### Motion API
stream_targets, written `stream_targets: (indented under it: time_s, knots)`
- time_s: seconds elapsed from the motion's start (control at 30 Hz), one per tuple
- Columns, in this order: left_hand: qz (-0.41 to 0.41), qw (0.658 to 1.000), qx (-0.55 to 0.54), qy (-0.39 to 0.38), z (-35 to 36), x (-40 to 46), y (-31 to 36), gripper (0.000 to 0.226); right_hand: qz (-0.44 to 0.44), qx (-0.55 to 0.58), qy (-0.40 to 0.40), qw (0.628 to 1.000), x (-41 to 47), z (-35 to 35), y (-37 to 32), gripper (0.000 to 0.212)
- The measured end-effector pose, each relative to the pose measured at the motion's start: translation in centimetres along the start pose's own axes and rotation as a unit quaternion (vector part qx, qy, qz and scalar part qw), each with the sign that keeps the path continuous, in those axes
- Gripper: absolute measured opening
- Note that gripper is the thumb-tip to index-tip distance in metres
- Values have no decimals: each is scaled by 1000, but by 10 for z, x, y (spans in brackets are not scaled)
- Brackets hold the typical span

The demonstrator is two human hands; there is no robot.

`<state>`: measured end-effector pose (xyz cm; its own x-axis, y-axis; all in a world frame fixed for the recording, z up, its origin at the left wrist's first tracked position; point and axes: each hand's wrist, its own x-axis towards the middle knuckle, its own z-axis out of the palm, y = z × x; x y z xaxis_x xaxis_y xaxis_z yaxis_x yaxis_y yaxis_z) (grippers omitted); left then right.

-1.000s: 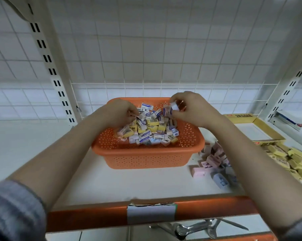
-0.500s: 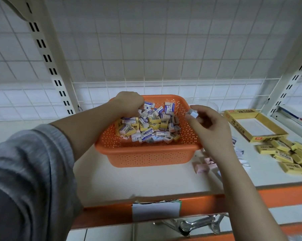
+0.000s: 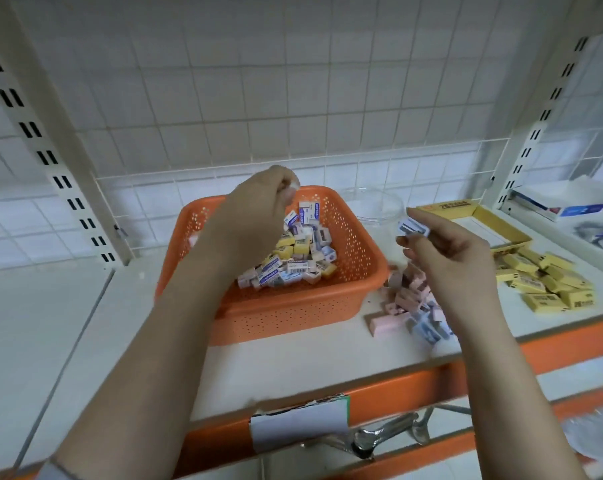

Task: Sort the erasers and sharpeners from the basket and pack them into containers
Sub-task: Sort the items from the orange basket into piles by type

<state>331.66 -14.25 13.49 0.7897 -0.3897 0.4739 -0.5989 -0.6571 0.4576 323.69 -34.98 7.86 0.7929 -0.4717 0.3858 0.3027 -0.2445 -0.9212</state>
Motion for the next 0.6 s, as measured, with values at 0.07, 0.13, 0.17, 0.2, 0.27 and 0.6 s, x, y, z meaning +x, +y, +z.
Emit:
stream_targets:
  time_s: [0.07,0.13,0.17,0.2,0.27,0.6]
  knots:
    - [11,1000,-28,8,13,-6,16,27,7,-2,8,1000,-1,-16,5,35]
    - [22,999,-42,12,29,-9,33,29,14,-6,8,1000,-1,-34,10,32]
    - [29,998,-48,12,37,-10,42,29,11,-10,9,1000,-1,-44,12,30]
    - [37,998,-52,13,46,-12,52,31,7,-17,12,1000,0,-55,14,30]
    - [36,998,-49,12,64,-16,72,34,10,-23,20,999,5,-79,21,27]
    - [-112,984,-85,106,131,-50,160,34,-29,-231,-235,944,32,-134,74,16]
